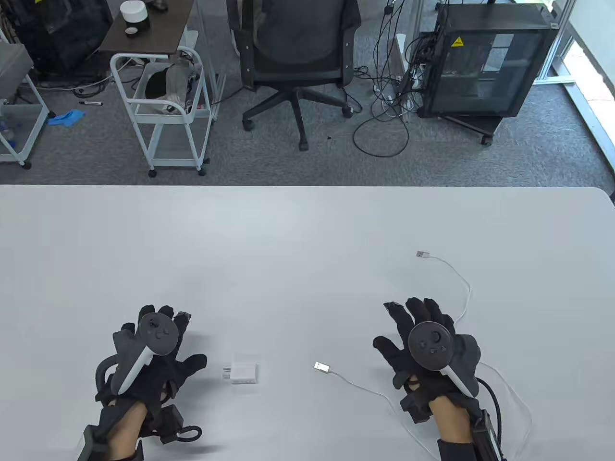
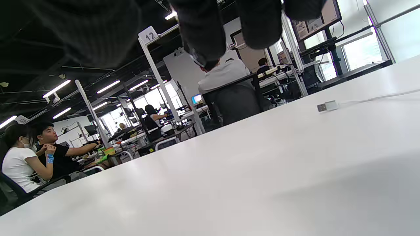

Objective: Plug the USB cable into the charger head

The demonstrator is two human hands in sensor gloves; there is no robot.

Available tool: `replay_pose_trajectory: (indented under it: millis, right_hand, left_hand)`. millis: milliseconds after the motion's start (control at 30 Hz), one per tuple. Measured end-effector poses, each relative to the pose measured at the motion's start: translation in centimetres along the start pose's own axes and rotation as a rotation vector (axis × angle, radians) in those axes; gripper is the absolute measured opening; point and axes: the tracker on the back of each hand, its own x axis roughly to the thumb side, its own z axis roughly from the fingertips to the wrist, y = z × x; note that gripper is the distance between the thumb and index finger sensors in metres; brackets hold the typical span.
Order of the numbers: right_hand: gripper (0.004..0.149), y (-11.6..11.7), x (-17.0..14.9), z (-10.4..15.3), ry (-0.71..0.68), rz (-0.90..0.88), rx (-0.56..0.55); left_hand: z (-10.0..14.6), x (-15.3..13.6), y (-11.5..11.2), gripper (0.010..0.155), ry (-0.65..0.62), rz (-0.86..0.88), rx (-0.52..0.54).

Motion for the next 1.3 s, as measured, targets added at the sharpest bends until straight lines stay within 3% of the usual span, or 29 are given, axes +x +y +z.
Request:
replay_pose_trajectory:
  millis: [767, 967, 1300]
  right_hand:
    - [0.081, 0.3, -0.1, -0.1, -0.003, -0.003, 0.019]
    - [0.081, 0.5, 0.1, -0.1, -0.007, 0.0, 0.029]
    - [0.081, 1.0, 0.4, -0.1, -0.021, 0.004, 0.051]
  left_hand:
    - [0.3, 0.9, 0.0, 0.101, -0.031, -0.042, -0.003]
    - [1.0, 2.6, -0.7, 0.101, -0.13, -0.086, 0.001]
    - [2.5, 8.1, -4.2, 0.104, -0.317, -0.311, 0.028]
